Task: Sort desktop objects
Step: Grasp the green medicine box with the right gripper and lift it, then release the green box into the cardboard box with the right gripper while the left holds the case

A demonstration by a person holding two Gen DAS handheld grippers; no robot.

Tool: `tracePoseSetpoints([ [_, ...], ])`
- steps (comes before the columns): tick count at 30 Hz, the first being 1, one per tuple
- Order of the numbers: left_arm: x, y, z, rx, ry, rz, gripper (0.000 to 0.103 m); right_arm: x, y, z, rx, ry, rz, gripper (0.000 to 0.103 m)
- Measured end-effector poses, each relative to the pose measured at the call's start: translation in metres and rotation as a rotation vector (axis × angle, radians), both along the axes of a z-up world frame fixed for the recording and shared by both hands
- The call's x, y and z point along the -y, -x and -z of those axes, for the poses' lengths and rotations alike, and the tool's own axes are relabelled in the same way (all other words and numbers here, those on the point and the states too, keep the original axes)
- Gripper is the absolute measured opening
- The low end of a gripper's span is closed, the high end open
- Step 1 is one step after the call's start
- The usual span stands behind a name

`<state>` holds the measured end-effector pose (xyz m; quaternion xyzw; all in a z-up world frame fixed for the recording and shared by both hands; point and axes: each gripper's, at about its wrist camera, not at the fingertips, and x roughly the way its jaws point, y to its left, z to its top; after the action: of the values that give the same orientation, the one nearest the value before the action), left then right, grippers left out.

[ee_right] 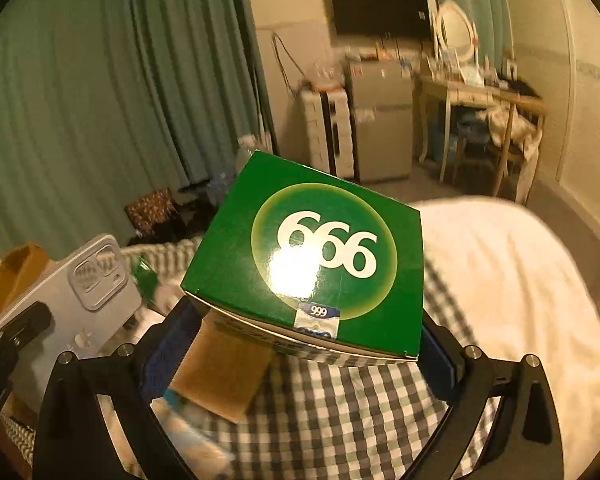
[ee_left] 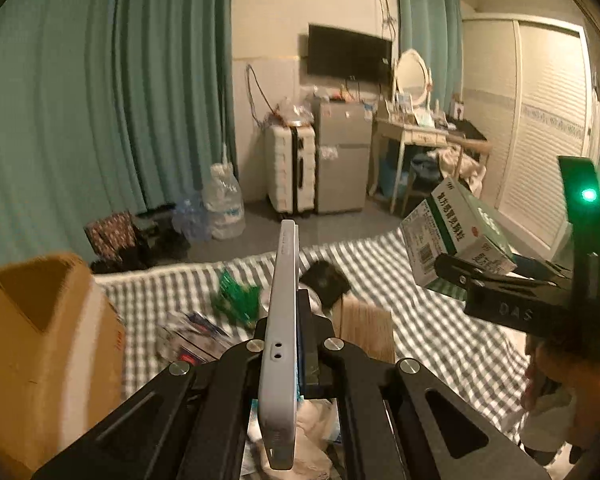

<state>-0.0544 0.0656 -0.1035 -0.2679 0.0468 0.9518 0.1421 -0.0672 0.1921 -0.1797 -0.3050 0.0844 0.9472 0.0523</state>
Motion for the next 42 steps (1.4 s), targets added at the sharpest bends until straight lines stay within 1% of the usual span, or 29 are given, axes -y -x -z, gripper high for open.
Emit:
tracePoseSetpoints([
  [5, 0.026, -0.019, -0.04, -0.057, -0.019, -0.042, 0.001, 0.032, -0.022, -0.046, -0.084, -0.028, -0.04, 0.099],
  [8, 0.041, -0.03, -0.058, -0.084, -0.002, -0.085, 0.001, 0.049, -0.031, -0.07, -0.116, -0.037, -0.068, 0.099],
  [13, 0.067, -0.047, -0.081, -0.117, -0.004, -0.13, 0.001, 0.083, -0.053, -0.098, -0.161, -0.044, -0.124, 0.099],
  [15, 0.075, -0.051, -0.089, -0.128, 0.008, -0.144, 0.001, 0.094, -0.059, -0.106, -0.176, -0.047, -0.143, 0.099],
  [18, 0.09, -0.061, -0.1, -0.175, 0.031, -0.186, 0.001, 0.116, -0.071, -0.115, -0.201, -0.054, -0.173, 0.099],
  [20, 0.102, -0.065, -0.107, -0.191, 0.032, -0.204, 0.001, 0.128, -0.075, -0.121, -0.212, -0.06, -0.197, 0.099],
  [23, 0.124, -0.065, -0.114, -0.19, 0.018, -0.229, 0.001, 0.145, -0.075, -0.127, -0.225, -0.068, -0.225, 0.099],
  [27, 0.15, -0.06, -0.114, -0.182, 0.035, -0.287, 0.001, 0.168, -0.07, -0.131, -0.235, -0.073, -0.265, 0.099],
  [30, 0.175, -0.051, -0.11, -0.158, 0.012, -0.331, 0.001, 0.187, -0.063, -0.131, -0.235, -0.075, -0.29, 0.099],
  [31, 0.183, -0.05, -0.108, -0.151, 0.002, -0.345, 0.001, 0.193, -0.061, -0.131, -0.238, -0.072, -0.299, 0.097],
  [32, 0.192, -0.048, -0.106, -0.144, -0.007, -0.363, 0.001, 0.199, -0.058, -0.13, -0.238, -0.074, -0.308, 0.076],
  [33, 0.198, -0.047, -0.105, -0.14, -0.012, -0.376, 0.001, 0.206, -0.055, -0.13, -0.232, -0.083, -0.318, 0.058],
  [34, 0.205, -0.047, -0.103, -0.136, -0.017, -0.389, 0.001, 0.216, -0.049, -0.127, -0.208, -0.105, -0.327, 0.024],
  [35, 0.212, -0.046, -0.101, -0.132, -0.023, -0.401, 0.001, 0.226, -0.04, -0.122, -0.173, -0.126, -0.337, 0.006],
  [36, 0.218, -0.046, -0.098, -0.129, -0.025, -0.411, 0.001, 0.233, -0.032, -0.117, -0.142, -0.131, -0.355, 0.003],
  [37, 0.225, -0.045, -0.095, -0.124, -0.016, -0.428, 0.001, 0.243, -0.021, -0.107, -0.095, -0.123, -0.388, 0.003],
  [39, 0.232, -0.042, -0.088, -0.113, -0.003, -0.447, 0.001, 0.255, -0.008, -0.089, -0.043, -0.139, -0.413, 0.003],
  [40, 0.239, -0.04, -0.084, -0.1, -0.011, -0.452, 0.001, 0.26, -0.002, -0.078, -0.01, -0.146, -0.432, 0.003],
  [42, 0.248, -0.036, -0.078, -0.081, -0.026, -0.458, 0.001, 0.264, 0.005, -0.053, 0.074, -0.113, -0.461, 0.004],
])
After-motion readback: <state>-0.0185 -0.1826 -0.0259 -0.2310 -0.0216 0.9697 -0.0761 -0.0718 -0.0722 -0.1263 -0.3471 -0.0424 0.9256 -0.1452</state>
